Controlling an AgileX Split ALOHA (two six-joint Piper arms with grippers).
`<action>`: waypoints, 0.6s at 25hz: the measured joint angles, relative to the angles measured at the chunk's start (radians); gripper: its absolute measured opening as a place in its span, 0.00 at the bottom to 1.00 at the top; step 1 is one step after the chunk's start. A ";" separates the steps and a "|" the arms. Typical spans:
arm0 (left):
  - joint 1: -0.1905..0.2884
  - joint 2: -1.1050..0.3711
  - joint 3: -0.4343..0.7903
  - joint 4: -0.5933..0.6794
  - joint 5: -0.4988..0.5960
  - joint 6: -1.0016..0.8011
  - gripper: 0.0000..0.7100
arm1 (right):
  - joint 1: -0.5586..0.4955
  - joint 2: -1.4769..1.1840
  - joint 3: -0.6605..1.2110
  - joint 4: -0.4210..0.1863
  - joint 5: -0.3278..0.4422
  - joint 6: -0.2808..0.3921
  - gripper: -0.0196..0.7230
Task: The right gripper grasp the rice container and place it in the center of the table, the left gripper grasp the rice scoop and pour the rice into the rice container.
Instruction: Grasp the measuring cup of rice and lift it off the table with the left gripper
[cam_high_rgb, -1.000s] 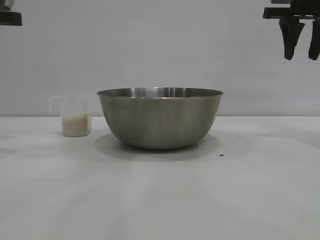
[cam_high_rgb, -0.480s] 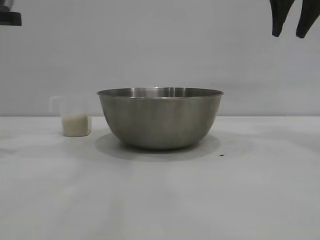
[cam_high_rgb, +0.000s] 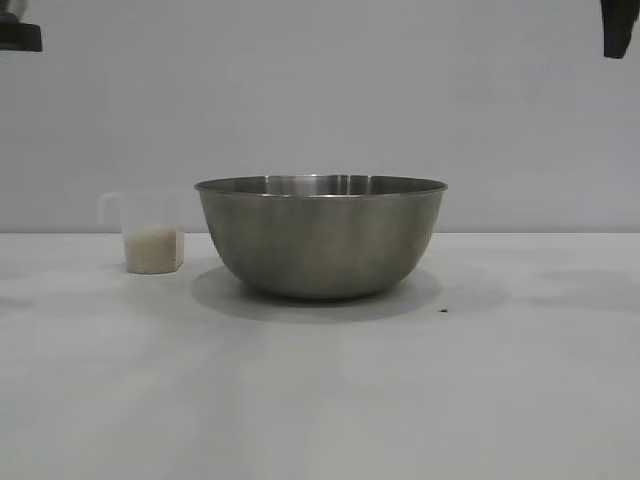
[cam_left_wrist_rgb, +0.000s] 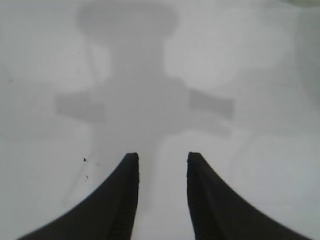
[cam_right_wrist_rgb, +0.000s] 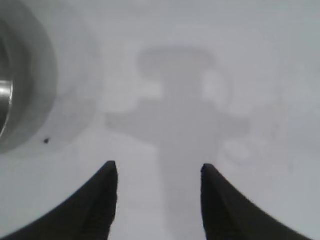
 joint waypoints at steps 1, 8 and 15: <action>0.000 0.000 0.000 -0.002 0.000 0.000 0.35 | 0.000 -0.032 0.040 0.000 -0.019 0.002 0.47; 0.000 0.000 0.000 -0.017 0.002 0.000 0.35 | 0.000 -0.252 0.280 0.000 -0.122 0.018 0.47; 0.000 0.000 0.000 -0.026 0.002 0.000 0.35 | 0.000 -0.429 0.436 0.004 -0.177 0.030 0.47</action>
